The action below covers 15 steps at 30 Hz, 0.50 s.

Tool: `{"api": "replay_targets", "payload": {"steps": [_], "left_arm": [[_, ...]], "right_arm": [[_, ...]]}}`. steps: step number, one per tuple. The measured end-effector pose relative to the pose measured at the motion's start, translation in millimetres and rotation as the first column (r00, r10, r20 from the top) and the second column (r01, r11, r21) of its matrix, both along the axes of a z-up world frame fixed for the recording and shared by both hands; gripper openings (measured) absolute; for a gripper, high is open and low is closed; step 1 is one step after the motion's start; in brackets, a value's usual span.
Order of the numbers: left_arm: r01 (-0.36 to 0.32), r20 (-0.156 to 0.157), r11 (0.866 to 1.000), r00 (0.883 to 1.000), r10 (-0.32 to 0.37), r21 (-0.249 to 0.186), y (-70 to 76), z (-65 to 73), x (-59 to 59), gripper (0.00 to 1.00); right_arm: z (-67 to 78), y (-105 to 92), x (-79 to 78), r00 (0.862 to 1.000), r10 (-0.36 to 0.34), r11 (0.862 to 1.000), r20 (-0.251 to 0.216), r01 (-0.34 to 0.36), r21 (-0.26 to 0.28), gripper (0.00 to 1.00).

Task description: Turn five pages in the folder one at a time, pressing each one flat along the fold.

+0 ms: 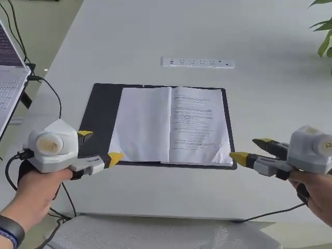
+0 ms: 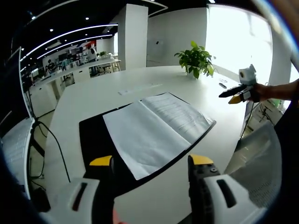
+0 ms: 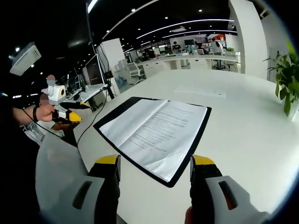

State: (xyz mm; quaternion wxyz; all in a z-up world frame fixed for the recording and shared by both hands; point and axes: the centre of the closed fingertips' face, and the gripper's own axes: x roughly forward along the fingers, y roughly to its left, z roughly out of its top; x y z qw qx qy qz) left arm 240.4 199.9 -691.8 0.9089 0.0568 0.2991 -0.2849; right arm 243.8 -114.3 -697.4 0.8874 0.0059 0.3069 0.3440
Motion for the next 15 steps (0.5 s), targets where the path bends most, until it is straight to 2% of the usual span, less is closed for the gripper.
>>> {"api": "replay_targets", "payload": {"steps": [4, 8, 10, 15], "left_arm": [[-0.001, -0.003, 1.0, 1.0, 0.001, 0.001, 2.2, -1.0, -3.4, 0.65], [-0.004, -0.007, 1.0, 1.0, 0.004, -0.005, 5.5, -0.9, -6.9, 0.67], [-0.015, -0.005, 1.0, 1.0, 0.015, -0.02, 7.3, 0.2, -7.6, 0.68], [-0.012, -0.015, 1.0, 1.0, 0.012, -0.014, 7.5, -2.8, -10.8, 0.69]], "right_arm": [[-3.4, -4.7, -1.4, 1.0, 0.008, 0.999, 0.011, -0.008, -0.037, 0.63], [-8.9, -3.1, -11.3, 1.0, 0.023, 0.997, 0.007, -0.023, -0.073, 0.66], [-10.7, -2.8, -15.4, 1.0, 0.027, 0.997, 0.002, -0.027, -0.077, 0.66], [-13.0, -7.1, -17.4, 1.0, 0.009, 0.998, -0.008, -0.01, -0.07, 0.69]]}}
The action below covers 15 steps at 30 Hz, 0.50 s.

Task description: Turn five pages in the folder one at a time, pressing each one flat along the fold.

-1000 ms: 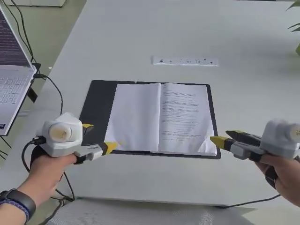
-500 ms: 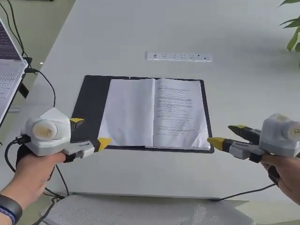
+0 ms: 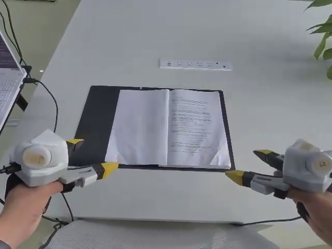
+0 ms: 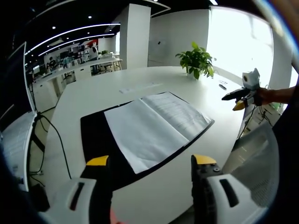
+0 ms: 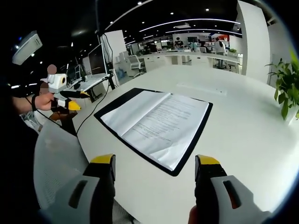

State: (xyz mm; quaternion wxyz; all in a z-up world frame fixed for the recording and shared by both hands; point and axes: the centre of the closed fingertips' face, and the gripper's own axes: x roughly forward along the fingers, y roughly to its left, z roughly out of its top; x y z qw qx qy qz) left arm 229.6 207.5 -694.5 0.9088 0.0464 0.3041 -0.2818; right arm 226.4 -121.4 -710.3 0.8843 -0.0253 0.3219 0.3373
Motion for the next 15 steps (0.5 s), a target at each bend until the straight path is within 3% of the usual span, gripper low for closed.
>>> {"api": "replay_targets", "payload": {"steps": [15], "left_arm": [[0.023, -0.004, 1.0, 1.0, -0.023, -0.005, -9.6, 2.5, 2.1, 0.7]], "right_arm": [[-3.3, -4.1, 0.1, 1.0, -0.025, 1.0, -0.007, 0.025, 0.014, 0.7]]}}
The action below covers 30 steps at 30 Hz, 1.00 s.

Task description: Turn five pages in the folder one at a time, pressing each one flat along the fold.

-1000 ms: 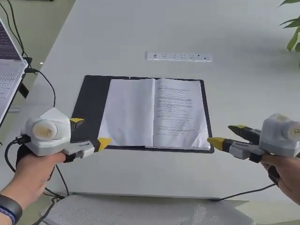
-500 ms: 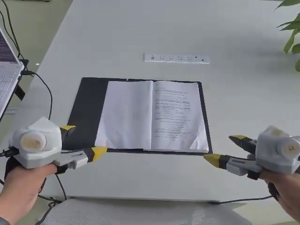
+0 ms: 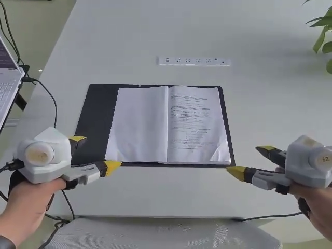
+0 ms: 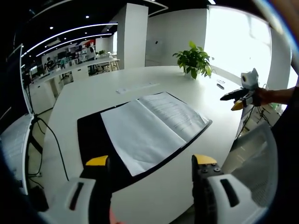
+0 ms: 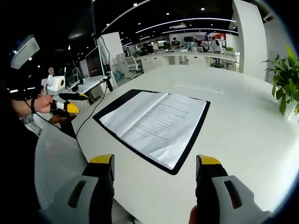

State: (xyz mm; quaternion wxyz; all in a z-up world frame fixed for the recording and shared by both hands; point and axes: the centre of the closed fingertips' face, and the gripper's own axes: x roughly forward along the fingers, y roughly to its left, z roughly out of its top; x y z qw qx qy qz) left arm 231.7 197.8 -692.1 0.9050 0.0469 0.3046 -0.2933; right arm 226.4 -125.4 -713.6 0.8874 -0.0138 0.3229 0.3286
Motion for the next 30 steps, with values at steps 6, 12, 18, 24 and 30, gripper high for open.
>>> {"api": "replay_targets", "payload": {"steps": [6, 12, 18, 24, 30], "left_arm": [[0.022, -0.001, 1.0, 1.0, -0.022, 0.008, -8.7, 0.7, 4.5, 0.7], [0.059, 0.002, 0.998, 0.998, -0.059, 0.004, -29.0, 1.9, 13.9, 0.69], [0.125, 0.012, 0.992, 0.992, -0.125, -0.017, -64.6, 4.5, 26.6, 0.68], [0.206, 0.012, 0.978, 0.979, -0.206, -0.03, -107.4, 3.3, 34.0, 0.67], [0.3, 0.005, 0.953, 0.954, -0.3, -0.032, -149.5, -4.1, 35.7, 0.67]], "right_arm": [[1.3, -1.8, 1.4, 1.0, -0.008, 1.0, -0.001, 0.008, 0.008, 0.7], [1.3, -5.0, 2.6, 1.0, -0.015, 1.0, 0.002, 0.015, 0.015, 0.7], [-1.0, -7.0, 0.1, 1.0, -0.024, 1.0, -0.006, 0.024, 0.013, 0.7], [-1.9, -10.0, 0.5, 0.999, -0.034, 0.999, -0.009, 0.034, 0.016, 0.7], [-2.9, -14.4, 4.1, 0.998, -0.055, 0.998, -0.012, 0.055, 0.024, 0.69]]}}
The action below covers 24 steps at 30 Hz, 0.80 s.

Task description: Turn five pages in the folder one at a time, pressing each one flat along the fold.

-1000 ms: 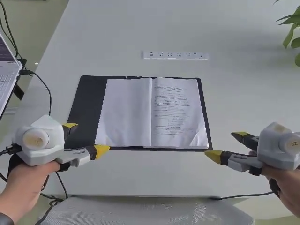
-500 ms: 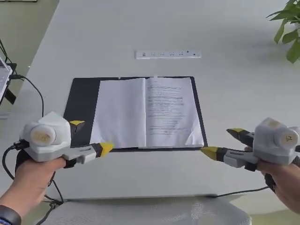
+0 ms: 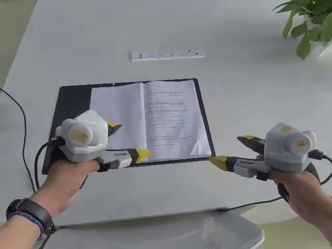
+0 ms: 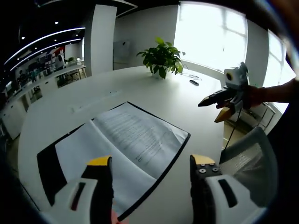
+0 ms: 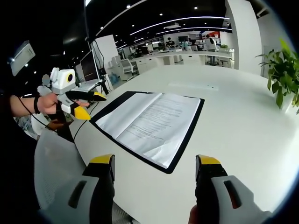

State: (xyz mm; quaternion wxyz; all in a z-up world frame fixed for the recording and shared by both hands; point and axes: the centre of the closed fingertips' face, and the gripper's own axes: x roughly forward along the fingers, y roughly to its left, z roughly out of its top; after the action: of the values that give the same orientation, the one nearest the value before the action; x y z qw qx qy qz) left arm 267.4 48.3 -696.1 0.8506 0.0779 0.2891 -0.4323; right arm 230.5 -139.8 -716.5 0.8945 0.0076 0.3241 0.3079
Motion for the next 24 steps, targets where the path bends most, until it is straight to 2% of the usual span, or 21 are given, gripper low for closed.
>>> {"api": "replay_targets", "payload": {"steps": [6, 10, 15, 18, 24], "left_arm": [[0.049, -0.013, 0.999, 0.999, -0.049, -0.013, -36.0, -9.1, 8.5, 0.66], [0.079, -0.026, 0.997, 0.996, -0.08, -0.025, -58.0, -13.9, 9.9, 0.65], [0.117, -0.04, 0.993, 0.992, -0.117, -0.015, -81.0, -25.9, 11.7, 0.65], [0.122, -0.043, 0.992, 0.991, -0.123, -0.015, -91.6, -29.9, 15.1, 0.64], [0.117, -0.066, 0.993, 0.991, -0.118, -0.018, -119.1, -46.3, 23.0, 0.64]], "right_arm": [[1.1, 0.3, 0.2, 1.0, 0.0, 1.0, -0.002, 0.0, 0.009, 0.69], [4.3, 5.8, -2.0, 1.0, 0.011, 1.0, 0.0, -0.012, 0.019, 0.69], [3.8, 9.3, -4.9, 1.0, 0.028, 0.999, -0.003, -0.028, 0.018, 0.69], [2.4, 9.9, -7.0, 0.999, 0.038, 0.999, -0.008, -0.038, 0.015, 0.69], [-0.6, 7.3, -10.8, 0.999, 0.036, 0.999, -0.021, -0.036, 0.023, 0.68]]}}
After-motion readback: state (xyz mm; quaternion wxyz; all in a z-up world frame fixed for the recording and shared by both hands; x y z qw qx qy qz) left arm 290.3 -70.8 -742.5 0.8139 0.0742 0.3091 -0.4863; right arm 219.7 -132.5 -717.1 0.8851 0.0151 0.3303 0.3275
